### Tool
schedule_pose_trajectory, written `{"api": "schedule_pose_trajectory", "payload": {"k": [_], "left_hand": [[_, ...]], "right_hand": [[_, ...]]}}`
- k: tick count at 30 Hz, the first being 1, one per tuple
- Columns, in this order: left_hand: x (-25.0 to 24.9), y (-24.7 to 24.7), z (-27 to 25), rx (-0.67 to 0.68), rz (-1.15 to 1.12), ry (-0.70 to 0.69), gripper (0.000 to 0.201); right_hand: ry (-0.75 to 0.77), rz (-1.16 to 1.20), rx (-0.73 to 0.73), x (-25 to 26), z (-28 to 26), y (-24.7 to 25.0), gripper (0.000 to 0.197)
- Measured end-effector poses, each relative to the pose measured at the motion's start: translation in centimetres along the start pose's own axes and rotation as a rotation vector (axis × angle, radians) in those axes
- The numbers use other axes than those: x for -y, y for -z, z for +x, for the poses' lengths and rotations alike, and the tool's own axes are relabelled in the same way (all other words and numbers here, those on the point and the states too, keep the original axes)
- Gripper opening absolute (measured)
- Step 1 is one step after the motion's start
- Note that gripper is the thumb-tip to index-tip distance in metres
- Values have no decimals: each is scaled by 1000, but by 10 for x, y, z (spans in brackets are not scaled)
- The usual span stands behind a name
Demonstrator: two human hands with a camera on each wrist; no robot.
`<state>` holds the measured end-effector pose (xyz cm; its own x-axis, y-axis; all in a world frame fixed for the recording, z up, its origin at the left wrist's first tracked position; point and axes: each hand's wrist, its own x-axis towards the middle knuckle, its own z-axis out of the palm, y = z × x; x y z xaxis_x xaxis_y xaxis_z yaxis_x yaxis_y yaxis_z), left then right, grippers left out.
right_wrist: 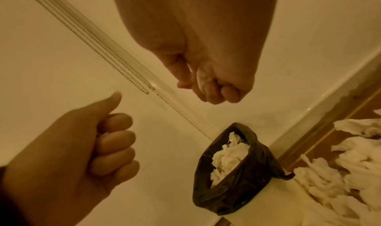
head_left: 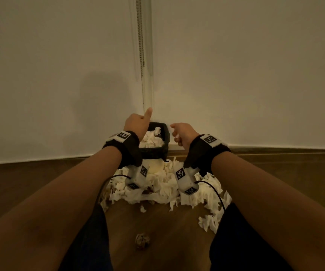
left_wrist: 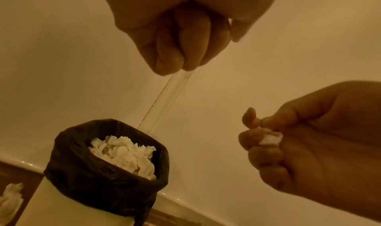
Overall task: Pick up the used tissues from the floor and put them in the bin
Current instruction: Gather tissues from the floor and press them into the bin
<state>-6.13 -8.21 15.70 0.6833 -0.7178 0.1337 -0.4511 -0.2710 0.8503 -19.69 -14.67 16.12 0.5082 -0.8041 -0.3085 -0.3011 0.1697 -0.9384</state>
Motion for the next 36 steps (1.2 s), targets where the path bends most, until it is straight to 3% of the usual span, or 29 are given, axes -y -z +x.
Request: {"api": "schedule_pose_trajectory", "payload": {"k": [3, 6, 12, 16, 20, 23, 26, 30, 33, 36], "left_hand": [[7, -12, 12, -61, -27, 4, 63], [18, -23, 22, -90, -6, -10, 61], [51, -40, 63, 46, -43, 154, 25], [82, -47, 83, 182, 146, 327, 41], [104, -54, 87, 168, 260, 266, 43], [108, -62, 85, 102, 212, 265, 46], [105, -67, 83, 73, 214, 248, 65], [99, -70, 81, 86, 7, 321, 94], [99, -66, 83, 146, -84, 362, 88], [101, -55, 84, 160, -16, 300, 76]], "right_hand": [[14, -94, 10, -12, 19, 3, 45], [54, -96, 40, -18, 34, -3, 44], [137, -128, -135, -36, 87, -23, 23], [143, -260, -198, -50, 119, -37, 21], [154, -462, -237, -62, 137, -46, 16], [174, -562, -239, -69, 143, -52, 18], [206, -648, -158, -72, 143, -59, 33], [238, -806, -31, -70, 141, -64, 45], [281, -940, -5, -69, 138, -64, 39], [329, -1042, -85, -70, 133, -63, 37]]}}
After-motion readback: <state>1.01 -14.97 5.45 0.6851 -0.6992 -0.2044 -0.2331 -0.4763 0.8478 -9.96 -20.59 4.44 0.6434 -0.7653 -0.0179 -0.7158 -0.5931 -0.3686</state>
